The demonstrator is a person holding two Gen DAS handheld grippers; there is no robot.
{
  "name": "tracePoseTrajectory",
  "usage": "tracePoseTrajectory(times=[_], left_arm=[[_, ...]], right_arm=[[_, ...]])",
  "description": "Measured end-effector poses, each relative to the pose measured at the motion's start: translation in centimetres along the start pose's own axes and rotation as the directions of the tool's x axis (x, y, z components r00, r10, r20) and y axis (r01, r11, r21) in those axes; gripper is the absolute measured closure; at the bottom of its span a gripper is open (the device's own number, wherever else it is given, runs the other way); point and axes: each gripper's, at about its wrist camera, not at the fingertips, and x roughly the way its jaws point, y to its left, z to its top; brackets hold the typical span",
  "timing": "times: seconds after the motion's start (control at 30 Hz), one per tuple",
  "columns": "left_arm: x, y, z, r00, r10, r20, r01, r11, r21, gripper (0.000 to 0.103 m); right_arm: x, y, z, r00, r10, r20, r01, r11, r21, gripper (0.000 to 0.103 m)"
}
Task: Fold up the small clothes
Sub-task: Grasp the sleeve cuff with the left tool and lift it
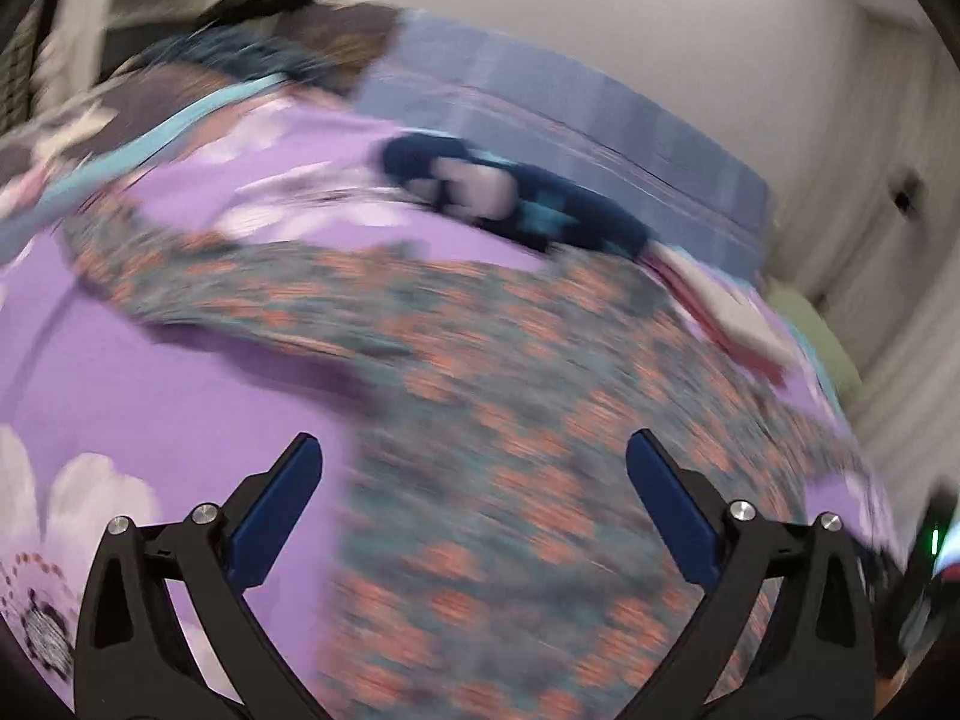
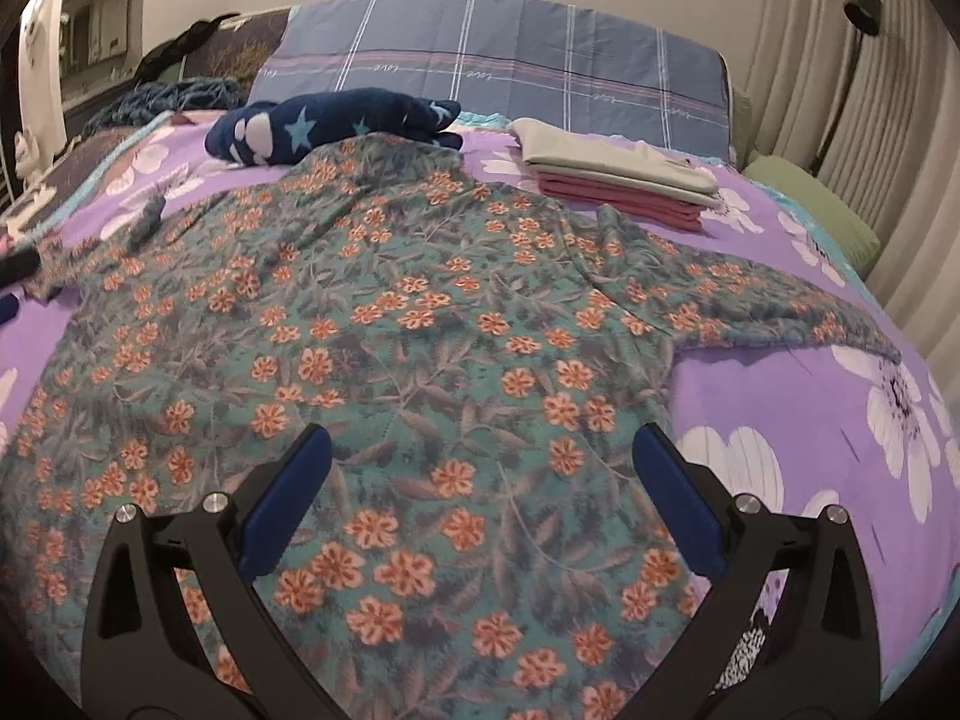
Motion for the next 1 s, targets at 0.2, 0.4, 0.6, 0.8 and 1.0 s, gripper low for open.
tracePoseTrajectory(times=[0.2,0.4,0.6,0.8,1.0], left_arm=[[3.3,12.8,4.1,0.999,0.032,-0.030,-0.039,0.962,-0.272,0.047],[6.1,23.0,6.8,0.998,0.056,-0.025,-0.061,0.867,-0.494,0.051],[8.0,25.3,10.7,0.980,0.199,0.016,-0.163,0.845,-0.510,0.052],[8.7,26.5,13.7,0.971,0.240,0.019,-0.199,0.845,-0.496,0.100],[5.1,13.5,16.6,0.988,0.068,0.137,-0.045,0.986,-0.163,0.100]], right_arm=[[1.8,1.0,1.2,1.000,-0.016,-0.026,0.016,1.000,-0.014,0.002],[3.0,2.2,2.1,0.999,-0.009,-0.039,0.007,1.000,-0.028,0.002],[3.6,2.9,2.8,0.999,-0.012,-0.046,0.011,0.999,-0.038,0.002],[3.5,2.4,3.1,0.999,-0.019,-0.032,0.018,0.999,-0.027,0.002],[3.6,0.6,3.0,0.999,-0.023,-0.029,0.023,0.999,0.025,0.002]])
